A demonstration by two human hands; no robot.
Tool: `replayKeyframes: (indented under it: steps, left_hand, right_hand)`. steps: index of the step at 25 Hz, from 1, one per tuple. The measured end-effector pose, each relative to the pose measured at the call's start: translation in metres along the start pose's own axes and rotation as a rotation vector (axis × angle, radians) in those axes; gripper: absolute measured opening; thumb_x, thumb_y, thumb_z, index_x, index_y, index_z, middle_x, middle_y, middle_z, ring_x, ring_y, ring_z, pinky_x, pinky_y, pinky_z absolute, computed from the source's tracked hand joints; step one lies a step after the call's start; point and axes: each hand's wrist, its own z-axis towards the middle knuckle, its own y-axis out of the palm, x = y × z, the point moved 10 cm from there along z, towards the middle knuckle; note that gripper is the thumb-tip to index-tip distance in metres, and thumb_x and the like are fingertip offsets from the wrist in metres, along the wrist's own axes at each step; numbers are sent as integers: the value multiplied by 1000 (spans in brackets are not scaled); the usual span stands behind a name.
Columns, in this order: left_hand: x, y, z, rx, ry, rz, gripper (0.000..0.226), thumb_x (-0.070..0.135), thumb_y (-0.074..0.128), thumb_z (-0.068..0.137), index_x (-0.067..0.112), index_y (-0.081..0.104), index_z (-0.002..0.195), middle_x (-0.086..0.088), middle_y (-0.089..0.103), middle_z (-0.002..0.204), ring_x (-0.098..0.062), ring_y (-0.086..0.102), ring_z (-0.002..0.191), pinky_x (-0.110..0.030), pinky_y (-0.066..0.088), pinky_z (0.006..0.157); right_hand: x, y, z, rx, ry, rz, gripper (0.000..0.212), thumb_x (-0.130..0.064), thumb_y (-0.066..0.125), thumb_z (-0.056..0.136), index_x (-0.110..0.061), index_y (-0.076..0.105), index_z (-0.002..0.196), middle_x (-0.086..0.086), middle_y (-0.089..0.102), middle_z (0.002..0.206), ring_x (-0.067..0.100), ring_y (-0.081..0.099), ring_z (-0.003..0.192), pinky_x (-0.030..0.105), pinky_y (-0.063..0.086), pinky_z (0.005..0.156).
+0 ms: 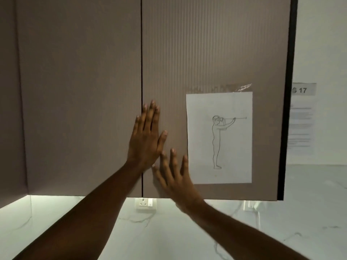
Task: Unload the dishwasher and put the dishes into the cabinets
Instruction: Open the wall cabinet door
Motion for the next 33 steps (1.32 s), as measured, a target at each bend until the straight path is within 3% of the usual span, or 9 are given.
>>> replayKeyframes:
  steps: [3,7,12,15,19,23,25,30,33]
  left_hand:
    - [-3,-18,1,-62,18,-5,90,62,37,104,17,-8,166,-2,-13,175,-20,-6,162,-50,18,130]
    - [-55,-49,-8,-64,-364,-199,122,86,61,77,18,11,165,-2,10,171,-25,19,156,-42,31,121]
    - [-26,-81,-16,-113,-481,-841,46,55,77,86,31,66,123,8,71,121,-8,70,109,-37,59,100]
    - [12,-108,-36,-42,-603,-966,39,47,69,96,30,62,131,14,71,118,0,68,107,-34,56,103]
    - [58,-164,-59,70,-622,-924,42,42,63,101,27,55,139,16,66,124,4,66,105,-25,54,96]
    - [124,-224,-76,90,-639,-692,40,27,57,106,7,50,139,-4,65,103,-17,67,85,-13,48,71]
    - [155,-243,-81,94,-661,-666,35,23,54,107,10,51,140,-2,65,99,-20,69,85,-15,52,79]
    - [261,-271,-106,190,-888,-1039,35,25,36,113,20,64,93,-1,64,77,-7,66,68,-25,52,73]
    - [340,-254,-103,-10,-837,-1132,23,12,40,112,13,63,108,-2,62,93,-10,61,84,-30,54,95]
  right_hand:
    - [-13,-5,-9,13,19,-171,71,-12,-7,107,-23,39,159,29,39,160,58,40,142,67,54,96]
    - [-35,-7,-19,-10,-72,-369,66,-57,58,97,-32,44,156,25,45,158,58,39,141,74,50,96]
    - [-47,-55,-59,95,-241,-247,125,-74,84,62,-34,25,165,24,32,166,55,40,145,75,45,102]
    - [-40,-138,-83,222,-341,-45,91,-79,55,84,-31,36,158,15,29,165,41,42,145,70,45,105]
    - [10,-295,-55,500,20,228,75,-69,51,93,-26,40,153,9,32,164,29,35,149,59,38,114]
    - [31,-364,-38,321,224,450,105,-72,58,91,-20,7,167,17,3,174,40,9,160,63,22,124]
    - [34,-382,-53,270,289,513,112,-68,65,90,-18,0,167,20,-3,174,43,6,160,64,23,125]
    - [69,-434,-130,429,423,612,108,-40,78,90,-14,5,166,19,13,172,42,26,155,59,38,119]
    - [107,-465,-184,548,436,710,93,-15,76,93,-12,17,164,15,37,163,34,49,143,46,51,112]
